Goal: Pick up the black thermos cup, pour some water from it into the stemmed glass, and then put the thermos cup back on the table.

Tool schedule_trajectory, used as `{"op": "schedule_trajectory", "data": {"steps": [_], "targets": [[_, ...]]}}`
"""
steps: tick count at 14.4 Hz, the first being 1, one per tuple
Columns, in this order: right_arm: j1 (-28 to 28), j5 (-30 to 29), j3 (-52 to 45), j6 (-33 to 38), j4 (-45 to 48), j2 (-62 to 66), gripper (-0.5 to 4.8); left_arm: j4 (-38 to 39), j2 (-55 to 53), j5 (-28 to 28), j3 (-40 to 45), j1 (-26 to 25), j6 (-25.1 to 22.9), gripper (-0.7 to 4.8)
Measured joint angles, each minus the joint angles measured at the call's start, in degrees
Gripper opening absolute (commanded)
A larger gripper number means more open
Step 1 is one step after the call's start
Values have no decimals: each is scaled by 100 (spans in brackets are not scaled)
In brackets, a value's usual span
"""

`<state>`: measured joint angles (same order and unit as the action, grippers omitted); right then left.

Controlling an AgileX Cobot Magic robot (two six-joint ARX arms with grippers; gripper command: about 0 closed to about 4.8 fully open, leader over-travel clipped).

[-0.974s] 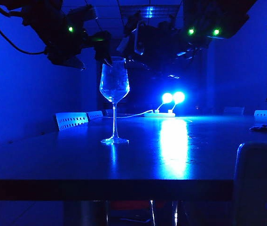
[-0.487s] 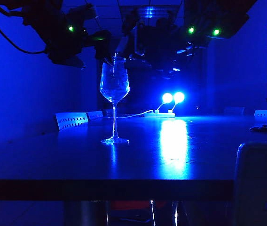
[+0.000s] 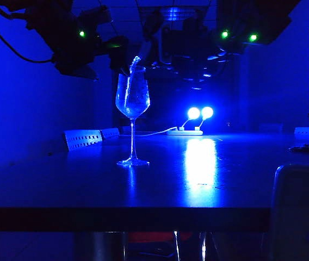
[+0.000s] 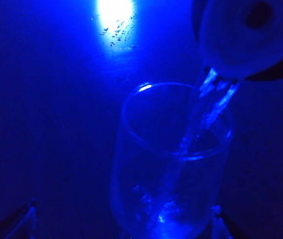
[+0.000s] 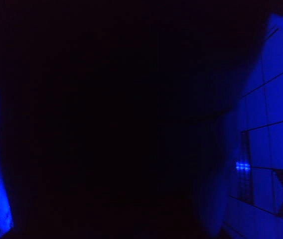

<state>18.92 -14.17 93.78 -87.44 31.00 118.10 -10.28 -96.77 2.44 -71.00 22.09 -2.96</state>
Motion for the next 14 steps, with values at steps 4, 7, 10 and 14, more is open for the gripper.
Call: {"op": "schedule_trajectory", "data": {"steps": [4, 7, 10, 14], "targets": [[-57, -28, 0, -129, 0, 2, 124, 42, 0, 0, 0, 2, 0, 479], [-57, -92, 0, -249, 2, 0, 124, 48, 0, 0, 0, 2, 0, 479], [-57, -105, 0, -293, 15, 0, 124, 68, 0, 4, 0, 2, 13, 479], [-66, -105, 2, -291, 42, 0, 112, 92, 0, 7, 0, 2, 20, 479]]}}
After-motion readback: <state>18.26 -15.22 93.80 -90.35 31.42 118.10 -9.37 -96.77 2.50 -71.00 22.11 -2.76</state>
